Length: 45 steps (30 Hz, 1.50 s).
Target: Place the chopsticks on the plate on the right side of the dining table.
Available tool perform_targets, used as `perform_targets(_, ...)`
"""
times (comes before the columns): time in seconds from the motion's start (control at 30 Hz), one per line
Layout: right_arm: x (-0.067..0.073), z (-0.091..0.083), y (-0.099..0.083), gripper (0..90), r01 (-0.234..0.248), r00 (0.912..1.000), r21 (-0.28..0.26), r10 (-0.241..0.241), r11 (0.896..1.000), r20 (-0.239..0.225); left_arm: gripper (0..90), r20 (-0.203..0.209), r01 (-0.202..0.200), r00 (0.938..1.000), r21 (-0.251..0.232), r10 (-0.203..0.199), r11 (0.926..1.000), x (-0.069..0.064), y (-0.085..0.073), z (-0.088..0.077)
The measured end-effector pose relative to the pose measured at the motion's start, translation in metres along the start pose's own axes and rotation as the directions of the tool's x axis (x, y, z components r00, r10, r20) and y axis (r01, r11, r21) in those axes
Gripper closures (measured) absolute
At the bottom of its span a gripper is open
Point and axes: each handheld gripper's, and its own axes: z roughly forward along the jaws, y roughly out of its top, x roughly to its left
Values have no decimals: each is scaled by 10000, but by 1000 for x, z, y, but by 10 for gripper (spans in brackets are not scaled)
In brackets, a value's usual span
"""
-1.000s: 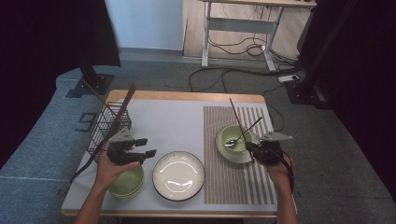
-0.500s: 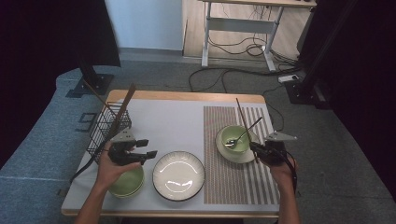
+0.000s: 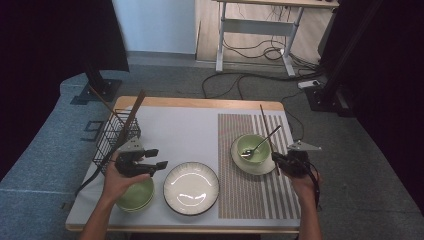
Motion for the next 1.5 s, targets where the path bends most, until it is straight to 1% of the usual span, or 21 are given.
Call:
perform_targets(0.13, -4, 0, -2, 850, -152, 9998, -15, 152, 9999, 117, 370, 26, -18, 10000, 90, 18, 10000, -1, -1, 3)
perform_targets(0.3, -7, -1, -4, 850, -308, 9992, -51, 310, 9995, 260, 370, 25, -13, 10000, 71, 13, 10000, -1, 0, 2)
perform_targets(0.33, -9, -1, -5, 850, -374, 9987, -33, 375, 9993, 349, 370, 15, -5, 10000, 45, 5, 10000, 0, 0, 1)
perform_targets(0.47, -9, -2, -4, 850, -435, 9978, -43, 436, 9990, 502, 370, 12, 4, 10000, 9, -4, 10000, 0, 0, 0)
perform_targets(0.6, -11, -1, -5, 850, -580, 9965, -62, 582, 9983, 597, 370, 29, 0, 10000, 30, 0, 10000, 0, 0, 0)
perform_targets(0.87, -18, -2, -9, 850, -920, 9926, -53, 922, 9957, 794, 370, 36, -17, 10000, 98, 16, 10000, -1, -1, 2)
perform_targets(1.03, -20, -3, -10, 850, -996, 9912, -49, 997, 9950, 871, 370, 30, -30, 10000, 123, 30, 9999, -1, -1, 2)
perform_targets(1.17, -23, -2, -11, 849, -1154, 9878, -80, 1156, 9933, 1040, 370, 41, -30, 10000, 139, 30, 9999, -1, -1, 3)
perform_targets(1.23, -25, -1, -12, 849, -1327, 9845, -89, 1328, 9911, 1145, 370, 76, -12, 10000, 117, 11, 9999, -1, -1, 3)
perform_targets(1.37, -26, 0, -13, 849, -1368, 9833, -55, 1365, 9906, 1202, 370, 49, -24, 10000, 138, 23, 9999, -1, -1, 3)
perform_targets(1.5, -29, 0, -15, 849, -1543, 9796, -19, 1533, 9880, 1297, 371, 57, -20, 10000, 132, 19, 9999, -1, -1, 3)
